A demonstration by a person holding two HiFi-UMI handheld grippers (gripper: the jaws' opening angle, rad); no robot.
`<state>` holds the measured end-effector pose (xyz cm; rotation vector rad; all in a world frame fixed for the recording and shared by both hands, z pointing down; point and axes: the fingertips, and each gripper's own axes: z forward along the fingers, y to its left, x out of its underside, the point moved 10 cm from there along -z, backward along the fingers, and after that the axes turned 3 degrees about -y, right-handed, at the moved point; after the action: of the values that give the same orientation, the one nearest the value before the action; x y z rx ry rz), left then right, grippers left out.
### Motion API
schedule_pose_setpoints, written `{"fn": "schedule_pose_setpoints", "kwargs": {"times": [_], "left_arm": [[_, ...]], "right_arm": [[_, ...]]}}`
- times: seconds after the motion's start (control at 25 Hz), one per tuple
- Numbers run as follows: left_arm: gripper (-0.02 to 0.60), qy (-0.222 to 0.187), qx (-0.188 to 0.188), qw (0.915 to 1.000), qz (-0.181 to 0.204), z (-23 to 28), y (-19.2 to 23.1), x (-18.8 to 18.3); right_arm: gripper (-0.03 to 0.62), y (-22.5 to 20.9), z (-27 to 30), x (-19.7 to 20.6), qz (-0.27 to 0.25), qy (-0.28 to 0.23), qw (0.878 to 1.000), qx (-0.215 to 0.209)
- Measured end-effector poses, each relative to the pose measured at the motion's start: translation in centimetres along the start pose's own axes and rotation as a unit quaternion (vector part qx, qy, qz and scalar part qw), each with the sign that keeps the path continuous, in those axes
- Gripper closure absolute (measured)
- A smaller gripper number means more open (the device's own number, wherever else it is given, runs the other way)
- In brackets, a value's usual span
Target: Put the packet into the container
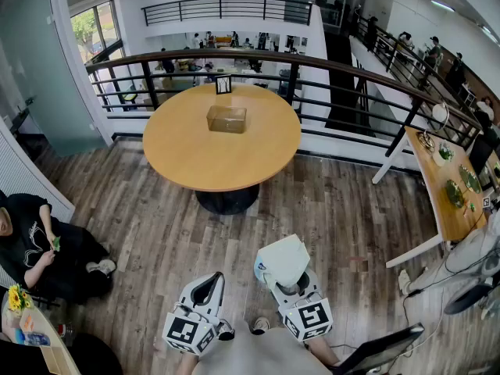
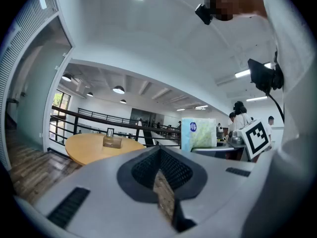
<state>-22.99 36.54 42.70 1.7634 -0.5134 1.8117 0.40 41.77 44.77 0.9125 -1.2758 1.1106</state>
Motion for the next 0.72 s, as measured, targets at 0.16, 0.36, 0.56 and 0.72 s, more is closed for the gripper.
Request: {"fn": "schedule_pose_setpoints", "kwargs": {"times": [0.16, 0.36, 0.56, 0.72], "left_arm": [[0.577, 0.007, 0.009, 0.9999, 0.006, 0.2, -0.5, 0.2], [0.577, 0.011, 0.01, 0.9998, 0.009, 0.2, -0.9, 0.4], [0.576, 0.014, 0.008, 0.9998, 0.013, 0.3, -1.3, 0.3], [0.575, 0.015, 0.002, 0.9998, 0.016, 0.3, -1.4, 0.2]], "right_arm": [[0.332, -0.2, -0.3, 0.2, 0.001, 0.002, 1.0, -0.001], [0.332, -0.2, -0.5, 0.3, -0.001, 0.005, 1.0, -0.003], [0.332, -0.4, -0.7, 0.1, -0.001, 0.003, 1.0, -0.005], [0.332, -0.7, -0.8, 0.0, 0.014, -0.007, 1.0, -0.011]]}}
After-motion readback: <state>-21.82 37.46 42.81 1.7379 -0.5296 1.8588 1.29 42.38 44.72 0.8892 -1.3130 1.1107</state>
